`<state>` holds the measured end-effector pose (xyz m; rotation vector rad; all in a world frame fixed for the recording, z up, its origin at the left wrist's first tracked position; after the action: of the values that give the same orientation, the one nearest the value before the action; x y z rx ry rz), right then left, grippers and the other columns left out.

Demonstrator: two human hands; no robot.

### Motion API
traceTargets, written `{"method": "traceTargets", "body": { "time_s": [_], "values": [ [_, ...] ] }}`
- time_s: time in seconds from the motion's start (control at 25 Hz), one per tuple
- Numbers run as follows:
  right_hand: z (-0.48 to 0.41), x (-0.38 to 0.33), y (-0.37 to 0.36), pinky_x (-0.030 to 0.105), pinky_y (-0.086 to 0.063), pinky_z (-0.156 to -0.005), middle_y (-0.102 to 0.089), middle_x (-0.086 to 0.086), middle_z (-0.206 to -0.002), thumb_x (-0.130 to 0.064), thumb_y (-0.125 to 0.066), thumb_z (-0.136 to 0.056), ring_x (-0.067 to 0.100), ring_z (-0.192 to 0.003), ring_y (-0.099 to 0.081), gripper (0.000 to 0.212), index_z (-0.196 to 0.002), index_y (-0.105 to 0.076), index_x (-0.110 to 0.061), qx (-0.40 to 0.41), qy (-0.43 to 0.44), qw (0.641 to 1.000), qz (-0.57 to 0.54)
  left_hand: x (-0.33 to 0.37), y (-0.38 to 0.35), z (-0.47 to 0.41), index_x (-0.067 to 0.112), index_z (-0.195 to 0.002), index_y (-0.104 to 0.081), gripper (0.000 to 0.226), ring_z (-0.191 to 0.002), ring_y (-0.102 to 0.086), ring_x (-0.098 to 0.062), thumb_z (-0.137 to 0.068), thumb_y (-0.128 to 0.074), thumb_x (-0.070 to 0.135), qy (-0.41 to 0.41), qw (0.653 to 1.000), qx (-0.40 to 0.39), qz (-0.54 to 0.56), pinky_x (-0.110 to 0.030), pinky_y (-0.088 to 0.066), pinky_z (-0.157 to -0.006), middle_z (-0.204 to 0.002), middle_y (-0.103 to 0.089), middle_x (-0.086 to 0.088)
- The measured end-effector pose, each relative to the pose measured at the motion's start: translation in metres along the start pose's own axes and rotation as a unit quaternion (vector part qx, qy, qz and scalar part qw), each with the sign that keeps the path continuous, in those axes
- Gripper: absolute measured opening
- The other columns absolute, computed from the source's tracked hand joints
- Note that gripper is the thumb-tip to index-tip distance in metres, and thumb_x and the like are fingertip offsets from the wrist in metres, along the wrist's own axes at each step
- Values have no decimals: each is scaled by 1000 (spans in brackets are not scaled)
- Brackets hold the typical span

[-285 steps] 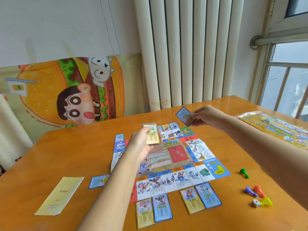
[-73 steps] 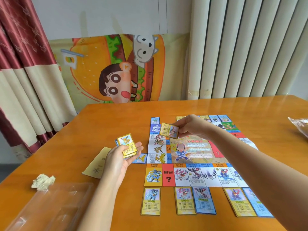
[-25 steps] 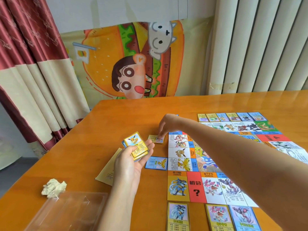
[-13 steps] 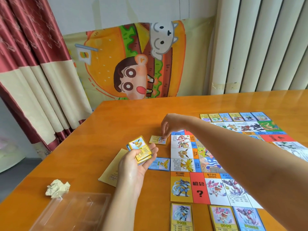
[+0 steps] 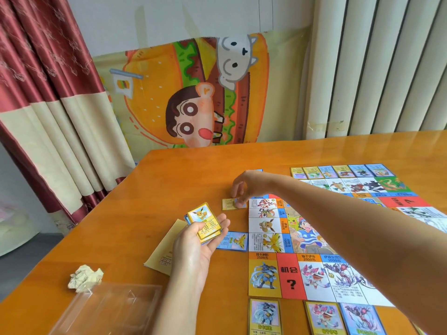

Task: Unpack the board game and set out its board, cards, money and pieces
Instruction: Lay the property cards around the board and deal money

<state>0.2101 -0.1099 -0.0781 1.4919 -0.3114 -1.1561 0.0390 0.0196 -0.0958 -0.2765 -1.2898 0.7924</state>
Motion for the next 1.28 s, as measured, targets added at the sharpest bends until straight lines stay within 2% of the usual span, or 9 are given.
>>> {"method": "traceTargets", "body": {
  "time_s": [0.24, 0.48, 0.72, 0.84, 0.92, 1.04, 1.12, 1.2, 1.28],
  "values": [
    [2, 0, 2, 19, -40, -62, -65, -8, -89, -29, -82, -71, 9, -80, -58, 32, -99, -71, -19, 24, -7, 1000, 19, -4, 1, -5, -5, -101, -53, 24, -71, -71, -32, -98, -30, 1, 5, 1000, -2, -4, -32, -60, -58, -88, -69, -27],
    [6, -3, 1, 25, -44, -73, -65, -5, -92, -30, -82, -71, 13, -85, -59, 34, -100, -71, -16, 28, -27, 999, 34, -7, 1, -5, -4, -102, -52, 23, -72, -71, -33, -97, -30, 1, 16, 1000, -5, -6, -33, -60, -58, -85, -70, -26],
    [8, -3, -1, 27, -44, -76, -68, 0, -103, -32, -81, -73, 15, -89, -58, 33, -100, -71, -16, 39, -39, 997, 53, -6, 0, -3, -2, -100, -52, 22, -73, -71, -33, -98, -30, 1, 15, 1000, -16, -2, -34, -60, -59, -86, -70, -26],
    [17, -14, 7, 33, -48, -86, -70, 2, -104, -26, -74, -81, 18, -95, -62, 23, -100, -72, -12, 102, -17, 995, 15, -5, 0, -4, -4, -102, -53, 21, -74, -71, -33, -98, -33, -2, 5, 999, -36, -19, -32, -59, -58, -88, -70, -27],
    [28, -26, 19, 30, -52, -85, -71, 7, -104, -19, -65, -89, 17, -92, -64, 19, -102, -72, -8, 145, 8, 989, -35, -4, -2, -3, -5, -102, -56, 20, -75, -71, -32, -97, -36, -5, -13, 997, -50, -52, -31, -59, -60, -90, -69, -26],
    [51, -48, 28, 18, -53, -74, -72, 7, -98, -19, -59, -94, 10, -79, -65, 21, -104, -70, -5, 98, 32, 982, -156, -3, -3, 0, -2, -101, -61, 17, -73, -70, -26, -94, -46, -6, -61, 988, -70, -120, -27, -58, -60, -90, -70, -20],
    [67, -64, 27, 19, -55, -78, -72, 4, -96, -21, -62, -92, 10, -82, -67, 19, -104, -70, -7, 55, 54, 980, -182, -1, -2, 3, 3, -99, -64, 15, -73, -69, -20, -90, -56, -5, -93, 976, -63, -186, -26, -57, -60, -90, -71, -13],
    [79, -76, 25, 19, -54, -80, -72, -1, -95, -21, -71, -85, 9, -85, -68, 20, -103, -69, -13, 34, 77, 987, -135, 1, -2, 7, 8, -96, -65, 16, -72, -68, -16, -85, -64, -4, -114, 962, -52, -243, -24, -56, -58, -88, -72, -7],
    [88, -85, 23, 12, -49, -71, -71, -7, -87, -23, -78, -77, 2, -77, -66, 26, -102, -70, -17, 37, 91, 994, -54, 3, -3, 12, 11, -92, -66, 18, -70, -68, -15, -81, -69, -3, -121, 955, -50, -266, -24, -55, -56, -83, -72, -5]
  ]
}}
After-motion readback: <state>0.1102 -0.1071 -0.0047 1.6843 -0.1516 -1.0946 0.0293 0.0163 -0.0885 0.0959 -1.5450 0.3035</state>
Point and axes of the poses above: each hand's wrist, its own z-axis away from the middle knuckle, its own y-axis out of the back of the hand, x = y × z, the point moved 4 cm from there along -z, towards the middle knuckle
